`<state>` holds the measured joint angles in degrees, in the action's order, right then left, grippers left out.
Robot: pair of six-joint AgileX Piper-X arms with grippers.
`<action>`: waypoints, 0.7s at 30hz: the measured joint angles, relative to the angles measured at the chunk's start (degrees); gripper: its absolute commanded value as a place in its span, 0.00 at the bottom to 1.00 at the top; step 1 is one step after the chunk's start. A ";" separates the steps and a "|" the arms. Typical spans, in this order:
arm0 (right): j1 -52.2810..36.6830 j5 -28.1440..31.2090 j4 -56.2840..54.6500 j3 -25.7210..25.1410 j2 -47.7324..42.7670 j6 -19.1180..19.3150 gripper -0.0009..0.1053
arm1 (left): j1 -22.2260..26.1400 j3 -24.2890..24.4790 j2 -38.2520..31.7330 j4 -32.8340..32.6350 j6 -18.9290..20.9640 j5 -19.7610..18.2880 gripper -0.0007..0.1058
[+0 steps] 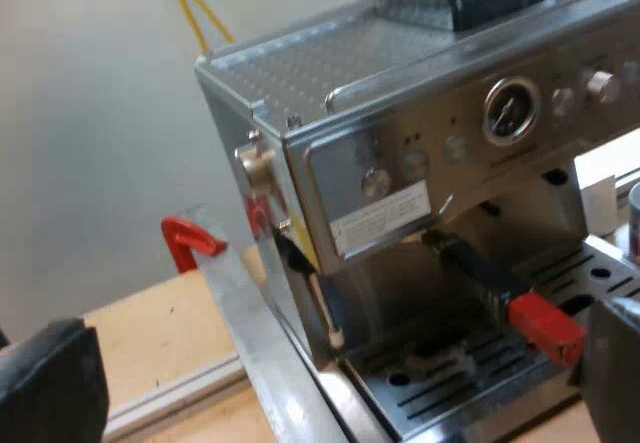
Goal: Put the handle in the coffee machine
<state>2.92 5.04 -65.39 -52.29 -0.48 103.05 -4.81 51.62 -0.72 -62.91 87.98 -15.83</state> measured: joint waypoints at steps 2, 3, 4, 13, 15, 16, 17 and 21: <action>0.00 -0.03 -0.80 0.00 0.00 0.13 0.68 | 0.88 -1.45 0.00 0.00 0.00 -0.12 0.93; 0.00 -0.03 -0.81 0.00 0.00 0.13 0.68 | 1.28 -1.67 0.00 -0.77 0.13 -0.12 0.93; 0.00 -0.03 -0.79 0.00 0.00 0.13 0.68 | 1.79 -1.97 0.00 -1.53 1.27 -0.12 0.93; 0.00 -0.50 -0.56 0.72 0.00 0.13 0.68 | 4.32 -5.62 -0.05 -1.67 2.63 -0.67 0.93; 0.00 -1.42 -0.43 1.85 0.00 0.13 0.68 | 4.22 -7.52 -0.05 -0.40 2.63 -0.45 0.93; 0.00 -2.43 -0.47 2.66 0.00 0.13 0.68 | 4.21 -9.20 -0.05 1.01 2.79 -0.28 0.93; 0.00 -3.74 -0.15 3.76 0.00 0.13 0.68 | 4.21 -10.69 -0.05 2.42 2.78 0.09 0.93; 0.00 -5.93 1.50 7.68 0.00 0.73 0.68 | 4.21 -14.64 -0.05 5.36 2.95 0.85 0.93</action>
<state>2.92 -0.89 -63.89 -44.61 -0.48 103.78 -0.60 36.98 -0.77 -57.55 90.93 -14.98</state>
